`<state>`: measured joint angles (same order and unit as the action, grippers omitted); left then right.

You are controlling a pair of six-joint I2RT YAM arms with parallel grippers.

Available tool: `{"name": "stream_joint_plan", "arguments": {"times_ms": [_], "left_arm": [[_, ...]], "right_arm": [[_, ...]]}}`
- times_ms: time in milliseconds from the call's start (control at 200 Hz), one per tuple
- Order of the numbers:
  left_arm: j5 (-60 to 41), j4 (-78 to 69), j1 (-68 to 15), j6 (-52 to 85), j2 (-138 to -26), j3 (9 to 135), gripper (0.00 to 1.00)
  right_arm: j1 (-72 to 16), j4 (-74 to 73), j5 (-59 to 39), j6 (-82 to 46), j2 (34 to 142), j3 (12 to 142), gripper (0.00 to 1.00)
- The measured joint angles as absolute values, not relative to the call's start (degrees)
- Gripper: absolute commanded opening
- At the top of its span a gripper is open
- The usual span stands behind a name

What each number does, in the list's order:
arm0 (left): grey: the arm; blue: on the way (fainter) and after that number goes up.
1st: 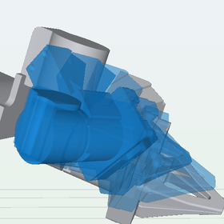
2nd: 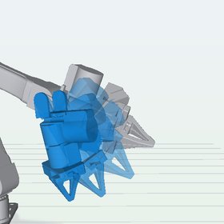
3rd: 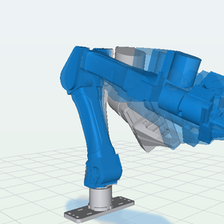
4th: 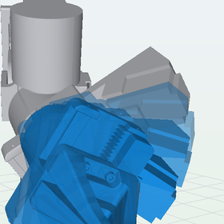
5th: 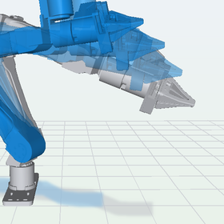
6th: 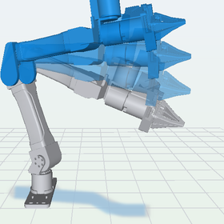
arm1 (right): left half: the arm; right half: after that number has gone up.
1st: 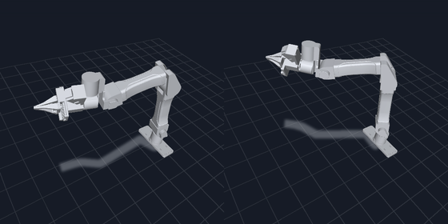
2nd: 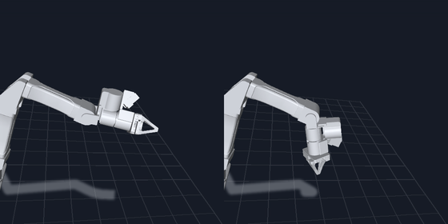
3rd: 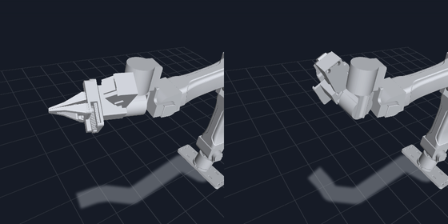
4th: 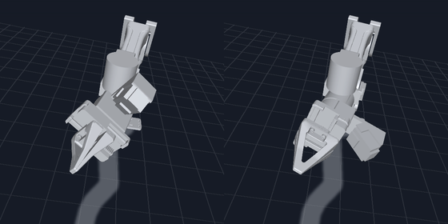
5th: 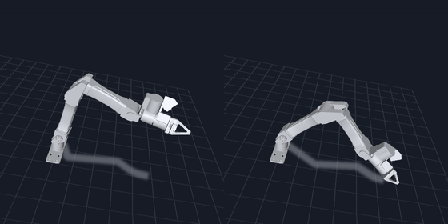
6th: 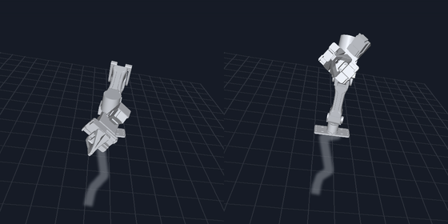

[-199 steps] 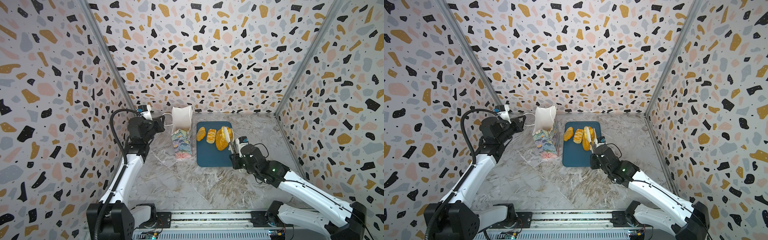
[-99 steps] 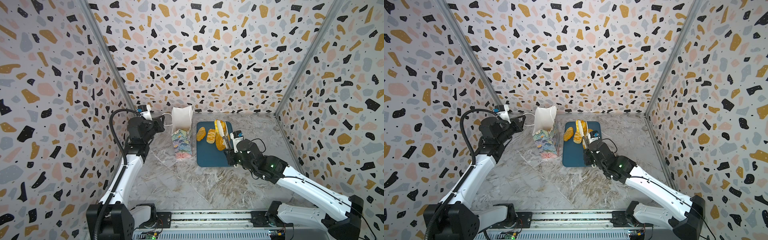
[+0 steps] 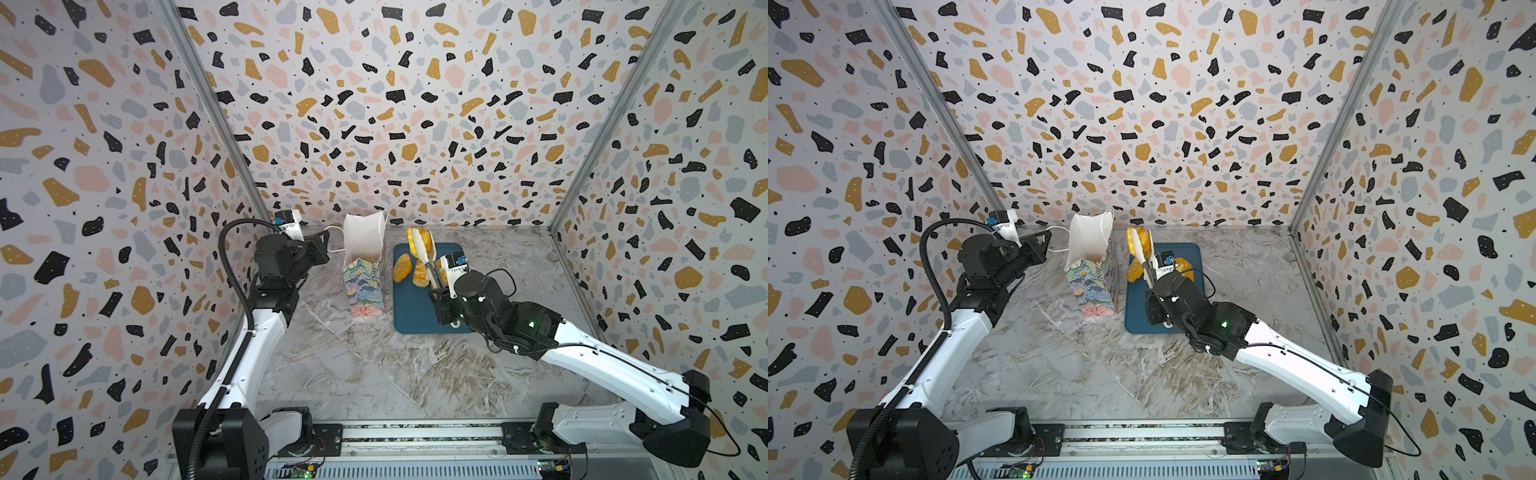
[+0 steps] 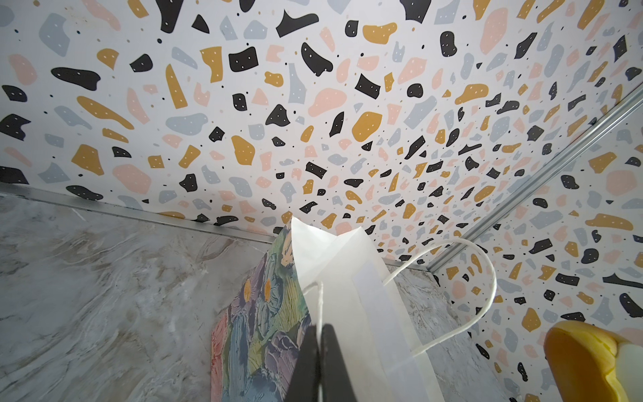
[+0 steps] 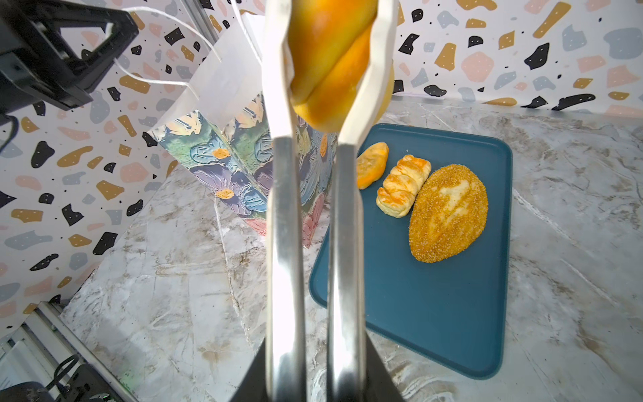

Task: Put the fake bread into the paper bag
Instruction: 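Lift the yellow striped bun in the tongs and carry it toward the bag, then open the tongs over the bag opening to drop the yellow bun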

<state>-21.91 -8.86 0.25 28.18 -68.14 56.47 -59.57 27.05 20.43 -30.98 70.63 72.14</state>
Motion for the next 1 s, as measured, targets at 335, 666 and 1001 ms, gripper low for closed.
{"name": "stream_joint_plan", "arguments": {"times_ms": [335,666,1001], "left_arm": [[-22.0,-9.5,0.3,29.2,-68.1,56.2,0.00],[-22.6,-10.5,0.3,29.8,-68.1,55.9,0.00],[-23.1,-10.8,0.3,30.0,-67.7,55.9,0.00]], "right_arm": [[-64.1,27.4,23.2,-29.3,77.3,81.3,0.25],[-66.3,25.8,24.2,-27.2,81.3,87.6,0.25],[-66.4,26.2,24.7,-24.2,87.3,92.4,0.26]]}}
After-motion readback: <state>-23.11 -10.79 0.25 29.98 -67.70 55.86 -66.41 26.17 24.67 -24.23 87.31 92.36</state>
